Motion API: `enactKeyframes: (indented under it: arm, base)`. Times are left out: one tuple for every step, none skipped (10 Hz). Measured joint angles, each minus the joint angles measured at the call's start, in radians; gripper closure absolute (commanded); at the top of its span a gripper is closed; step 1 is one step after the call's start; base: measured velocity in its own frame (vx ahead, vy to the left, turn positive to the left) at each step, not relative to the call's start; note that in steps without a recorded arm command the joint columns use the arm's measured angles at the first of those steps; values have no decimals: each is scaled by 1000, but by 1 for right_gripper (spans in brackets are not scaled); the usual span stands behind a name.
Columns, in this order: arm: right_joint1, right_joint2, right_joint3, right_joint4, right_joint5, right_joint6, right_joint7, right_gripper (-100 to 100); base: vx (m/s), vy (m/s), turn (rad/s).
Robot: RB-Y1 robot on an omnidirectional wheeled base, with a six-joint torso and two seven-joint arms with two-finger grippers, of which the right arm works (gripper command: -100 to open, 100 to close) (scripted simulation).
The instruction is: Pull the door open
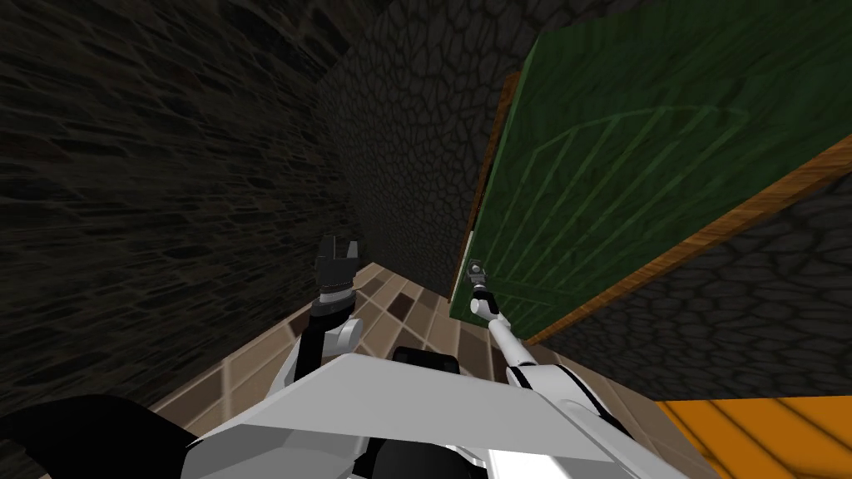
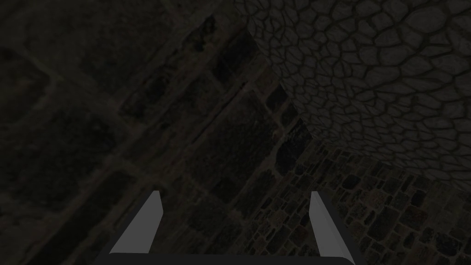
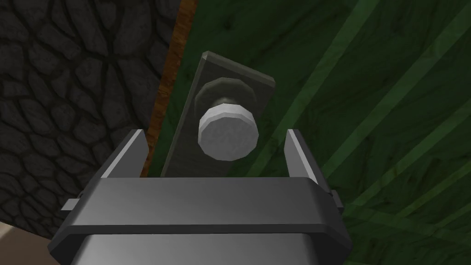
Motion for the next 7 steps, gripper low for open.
enactKeyframes:
  arm:
    - [-6,13,3,4,-18,-2,-26,-100]
    - [0,23,3,-10,-36,1,-50,-100]
    - [1,34,5,-15,-53,3,-74,-100]
    - [1,45,4,-25,-71,7,-93,-100]
    - [6,57,3,-39,-87,13,-110,-100]
    - [3,64,6,-37,-100,13,-131,-100]
    - [-1,70,9,-34,-112,11,-152,-100]
  base:
    - [-91,-53,16]
    - [-93,-56,10]
    - [-104,-54,10]
    - [-103,-38,10]
    - [-91,-37,5]
    - [-72,-33,6]
    - [-85,-45,6]
